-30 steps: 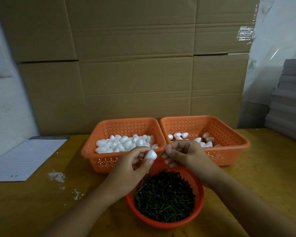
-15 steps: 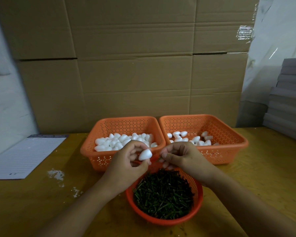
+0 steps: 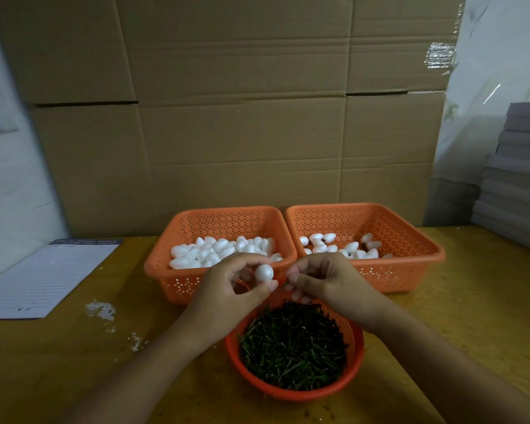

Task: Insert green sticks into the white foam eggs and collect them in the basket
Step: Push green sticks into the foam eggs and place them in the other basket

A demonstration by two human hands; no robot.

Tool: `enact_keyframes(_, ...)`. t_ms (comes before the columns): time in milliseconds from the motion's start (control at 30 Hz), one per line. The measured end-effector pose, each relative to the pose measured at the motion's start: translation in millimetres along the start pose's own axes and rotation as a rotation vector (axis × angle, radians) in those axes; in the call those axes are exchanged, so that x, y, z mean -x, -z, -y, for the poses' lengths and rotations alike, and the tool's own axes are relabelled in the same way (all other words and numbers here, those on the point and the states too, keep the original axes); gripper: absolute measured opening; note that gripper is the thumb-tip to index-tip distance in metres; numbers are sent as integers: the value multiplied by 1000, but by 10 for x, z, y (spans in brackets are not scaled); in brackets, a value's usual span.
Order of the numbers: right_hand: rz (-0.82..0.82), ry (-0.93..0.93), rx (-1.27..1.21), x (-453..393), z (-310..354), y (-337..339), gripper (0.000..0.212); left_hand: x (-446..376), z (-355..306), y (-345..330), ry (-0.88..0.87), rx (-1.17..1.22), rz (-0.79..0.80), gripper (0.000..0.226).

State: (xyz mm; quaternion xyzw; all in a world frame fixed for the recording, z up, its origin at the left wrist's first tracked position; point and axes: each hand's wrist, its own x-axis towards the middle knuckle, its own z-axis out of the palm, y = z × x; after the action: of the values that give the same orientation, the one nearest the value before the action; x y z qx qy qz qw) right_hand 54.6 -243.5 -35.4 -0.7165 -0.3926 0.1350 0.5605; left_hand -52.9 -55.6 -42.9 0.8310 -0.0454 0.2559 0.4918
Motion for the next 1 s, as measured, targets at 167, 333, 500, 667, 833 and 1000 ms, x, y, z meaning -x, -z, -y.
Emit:
enact_keyframes(167, 2, -9, -26, 2, 12, 0, 10, -29, -155, -25, 146, 336, 47, 32)
enact_keyframes(333, 1, -10, -20, 11, 30, -7, 11, -20, -237, -35, 307, 589, 128, 35)
enact_keyframes(500, -2, -16, -12, 23, 61, -8, 12, -41, -225, -16, 369, 644, 136, 36)
enact_keyframes(667, -30, -23, -53, 21, 72, -16, 10, -63, -206, 21, 345, 622, 118, 38)
enact_keyframes(833, -75, -60, -239, 11, 88, -10, 7, -62, -175, 46, 289, 477, 29, 37)
enact_keyframes(1000, -112, -98, -433, -2, 112, -24, 13, -80, -128, 51, 311, 471, -7, 31)
